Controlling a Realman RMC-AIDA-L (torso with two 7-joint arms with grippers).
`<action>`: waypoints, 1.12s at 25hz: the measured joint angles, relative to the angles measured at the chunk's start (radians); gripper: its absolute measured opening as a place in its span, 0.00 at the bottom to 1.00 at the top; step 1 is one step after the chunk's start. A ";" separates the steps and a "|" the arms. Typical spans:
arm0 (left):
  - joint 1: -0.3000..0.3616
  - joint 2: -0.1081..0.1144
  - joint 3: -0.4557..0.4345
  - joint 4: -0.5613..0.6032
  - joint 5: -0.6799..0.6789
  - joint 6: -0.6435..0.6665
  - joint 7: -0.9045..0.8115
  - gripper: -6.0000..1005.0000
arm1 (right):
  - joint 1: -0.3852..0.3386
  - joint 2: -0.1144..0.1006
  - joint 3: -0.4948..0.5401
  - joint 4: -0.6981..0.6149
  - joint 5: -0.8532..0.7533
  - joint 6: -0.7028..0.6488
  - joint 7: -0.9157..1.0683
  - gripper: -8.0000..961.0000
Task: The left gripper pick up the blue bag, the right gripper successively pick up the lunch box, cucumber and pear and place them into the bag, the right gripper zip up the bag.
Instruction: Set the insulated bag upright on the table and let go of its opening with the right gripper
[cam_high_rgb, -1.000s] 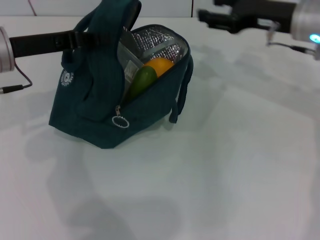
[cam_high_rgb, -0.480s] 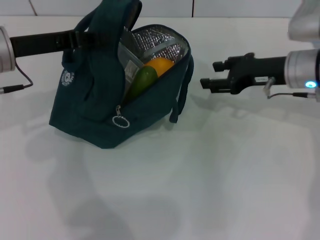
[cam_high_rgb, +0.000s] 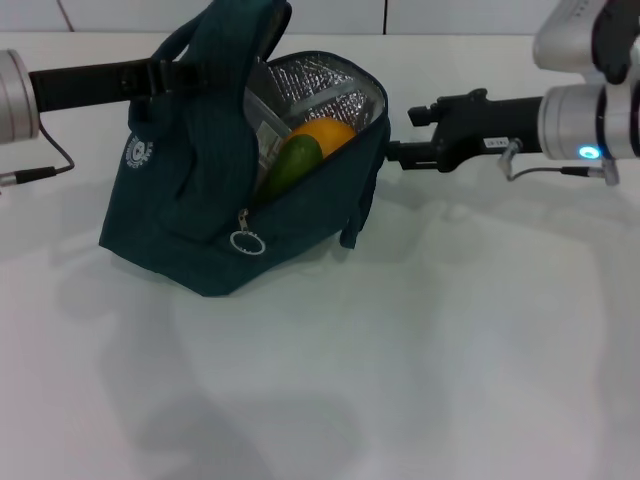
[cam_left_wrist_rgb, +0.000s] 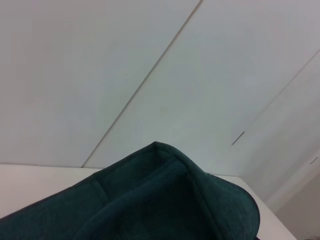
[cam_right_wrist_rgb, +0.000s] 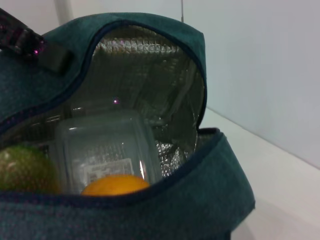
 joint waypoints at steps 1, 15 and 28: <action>0.000 0.000 0.000 0.000 0.000 0.000 0.000 0.05 | 0.015 0.001 -0.003 0.018 0.009 0.010 -0.012 0.63; -0.004 0.000 -0.002 -0.007 0.000 0.000 0.003 0.05 | 0.082 0.001 -0.033 0.082 0.053 0.056 -0.070 0.62; -0.006 0.000 -0.005 -0.013 0.001 -0.001 0.004 0.05 | 0.075 0.001 -0.193 0.070 0.262 0.117 -0.186 0.33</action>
